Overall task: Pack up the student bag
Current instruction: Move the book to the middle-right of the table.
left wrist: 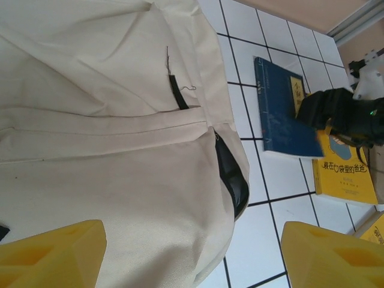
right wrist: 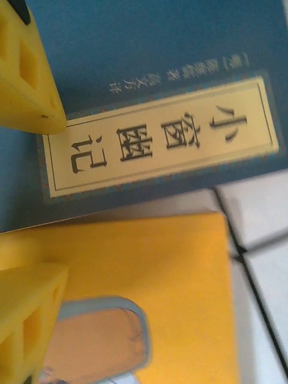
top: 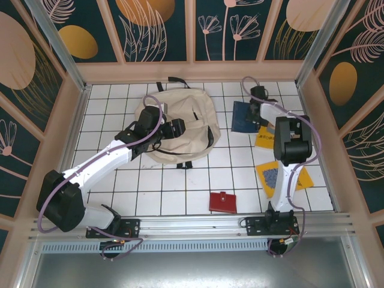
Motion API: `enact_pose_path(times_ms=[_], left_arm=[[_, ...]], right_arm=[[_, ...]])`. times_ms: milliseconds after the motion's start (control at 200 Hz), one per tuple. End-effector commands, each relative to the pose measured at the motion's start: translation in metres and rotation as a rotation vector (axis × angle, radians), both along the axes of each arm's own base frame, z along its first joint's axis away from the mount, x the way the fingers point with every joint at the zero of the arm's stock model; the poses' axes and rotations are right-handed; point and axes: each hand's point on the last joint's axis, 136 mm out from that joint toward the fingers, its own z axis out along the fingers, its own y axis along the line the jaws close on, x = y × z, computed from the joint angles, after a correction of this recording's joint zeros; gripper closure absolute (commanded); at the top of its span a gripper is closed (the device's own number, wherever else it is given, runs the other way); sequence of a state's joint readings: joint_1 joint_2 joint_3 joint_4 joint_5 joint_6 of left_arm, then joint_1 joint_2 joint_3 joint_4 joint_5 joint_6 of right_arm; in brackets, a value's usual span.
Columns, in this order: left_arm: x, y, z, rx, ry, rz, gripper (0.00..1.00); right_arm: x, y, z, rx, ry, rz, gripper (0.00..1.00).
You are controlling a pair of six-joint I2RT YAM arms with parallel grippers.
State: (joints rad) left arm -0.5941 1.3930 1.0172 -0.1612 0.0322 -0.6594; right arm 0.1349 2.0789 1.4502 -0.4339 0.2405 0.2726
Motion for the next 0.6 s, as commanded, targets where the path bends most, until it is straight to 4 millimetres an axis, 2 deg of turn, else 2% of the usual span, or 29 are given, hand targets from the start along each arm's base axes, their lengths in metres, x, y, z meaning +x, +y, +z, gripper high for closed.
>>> enact_pose_path(times_ms=[0, 135, 235, 315, 405, 490, 551, 596], left_arm=[[-0.002, -0.005, -0.003, -0.008, 0.005, -0.033, 0.23], [0.001, -0.011, -0.004, -0.026, 0.006, -0.045, 0.23], [0.002, -0.016, -0.005, -0.037, 0.012, -0.058, 0.23], [0.003, -0.020, -0.008, -0.041, 0.020, -0.066, 0.23], [0.004, -0.024, -0.013, -0.043, 0.033, -0.075, 0.23], [0.005, -0.032, -0.016, -0.046, 0.042, -0.089, 0.22], [0.007, -0.037, -0.019, -0.045, 0.048, -0.097, 0.23], [0.007, -0.041, -0.020, -0.043, 0.052, -0.103, 0.23]], right_arm=[[-0.068, 0.023, -0.034, -0.060, 0.188, 0.026, 0.41], [-0.105, 0.046, -0.038, -0.082, 0.204, 0.062, 0.41], [-0.145, 0.063, -0.046, -0.066, 0.240, 0.106, 0.41], [-0.177, 0.070, -0.049, -0.072, 0.268, 0.126, 0.41], [-0.210, 0.068, -0.051, -0.082, 0.296, 0.134, 0.41], [-0.221, 0.061, -0.041, -0.089, 0.288, 0.117, 0.41], [-0.214, 0.064, -0.025, -0.076, 0.241, 0.109, 0.41], [-0.202, 0.074, -0.010, -0.031, 0.186, 0.122, 0.41]])
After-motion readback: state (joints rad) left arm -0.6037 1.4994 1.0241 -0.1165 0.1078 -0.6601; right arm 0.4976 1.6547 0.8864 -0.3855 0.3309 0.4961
